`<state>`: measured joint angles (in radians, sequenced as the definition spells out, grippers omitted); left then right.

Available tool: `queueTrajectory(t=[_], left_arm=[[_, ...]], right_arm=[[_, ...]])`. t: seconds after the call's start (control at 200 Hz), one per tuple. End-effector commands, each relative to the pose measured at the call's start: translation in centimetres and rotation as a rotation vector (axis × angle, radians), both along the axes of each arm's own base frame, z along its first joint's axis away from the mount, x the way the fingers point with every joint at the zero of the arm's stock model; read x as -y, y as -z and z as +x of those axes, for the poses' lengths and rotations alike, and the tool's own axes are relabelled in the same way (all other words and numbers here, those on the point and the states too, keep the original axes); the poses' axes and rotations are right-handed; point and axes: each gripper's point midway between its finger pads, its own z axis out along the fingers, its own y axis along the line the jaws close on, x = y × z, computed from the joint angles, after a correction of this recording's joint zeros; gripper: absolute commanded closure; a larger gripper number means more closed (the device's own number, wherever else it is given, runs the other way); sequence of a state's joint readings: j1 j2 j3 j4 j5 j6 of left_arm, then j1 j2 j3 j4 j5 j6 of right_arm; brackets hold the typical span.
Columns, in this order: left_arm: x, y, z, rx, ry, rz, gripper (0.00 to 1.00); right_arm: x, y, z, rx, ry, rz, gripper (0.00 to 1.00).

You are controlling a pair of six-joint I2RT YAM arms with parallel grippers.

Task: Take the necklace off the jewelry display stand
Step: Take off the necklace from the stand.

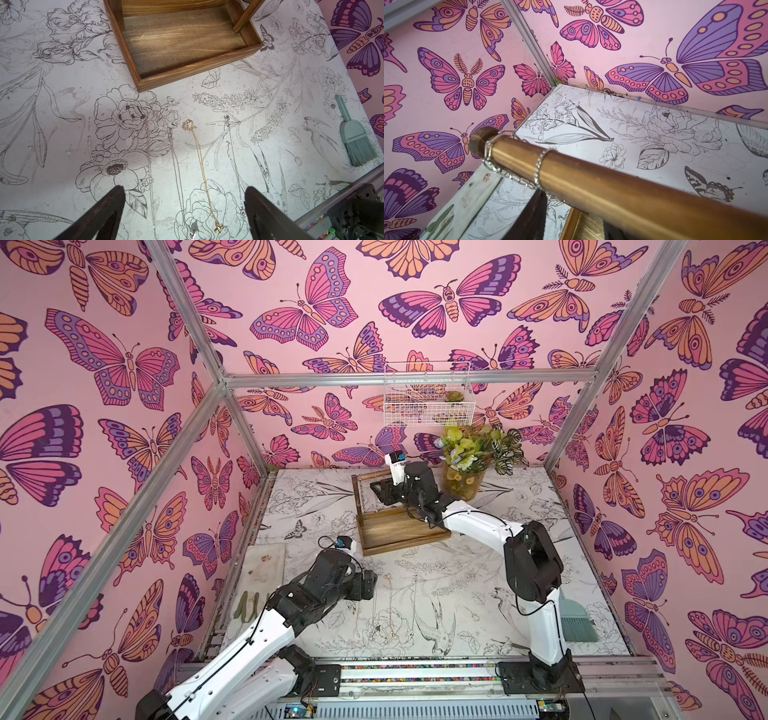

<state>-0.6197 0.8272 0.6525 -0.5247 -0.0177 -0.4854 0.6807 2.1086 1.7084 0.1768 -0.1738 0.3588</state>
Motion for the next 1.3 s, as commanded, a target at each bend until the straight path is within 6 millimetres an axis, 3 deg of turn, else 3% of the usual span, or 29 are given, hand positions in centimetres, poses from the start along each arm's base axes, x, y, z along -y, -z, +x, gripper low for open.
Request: queueTrajectory(t=[0.0, 0.481, 0.791, 1.297], left_arm=[[-0.3, 0.8, -0.4, -0.013, 0.010, 0.010, 0.08], [-0.4, 1.2, -0.6, -0.025, 0.007, 0.008, 0.08], [-0.4, 1.3, -0.7, -0.029, 0.011, 0.007, 0.08], [0.2, 1.9, -0.6, -0.048, 0.018, -0.006, 0.08]], right_arm=[[-0.8, -1.4, 0.3, 0.051, 0.004, 0.017, 0.57], [-0.8, -1.6, 0.5, 0.057, 0.018, 0.015, 0.85], [0.0, -2.5, 0.5, 0.080, 0.044, 0.003, 0.97], [4.5, -4.5, 0.2, 0.146, 0.142, -0.053, 1.00]])
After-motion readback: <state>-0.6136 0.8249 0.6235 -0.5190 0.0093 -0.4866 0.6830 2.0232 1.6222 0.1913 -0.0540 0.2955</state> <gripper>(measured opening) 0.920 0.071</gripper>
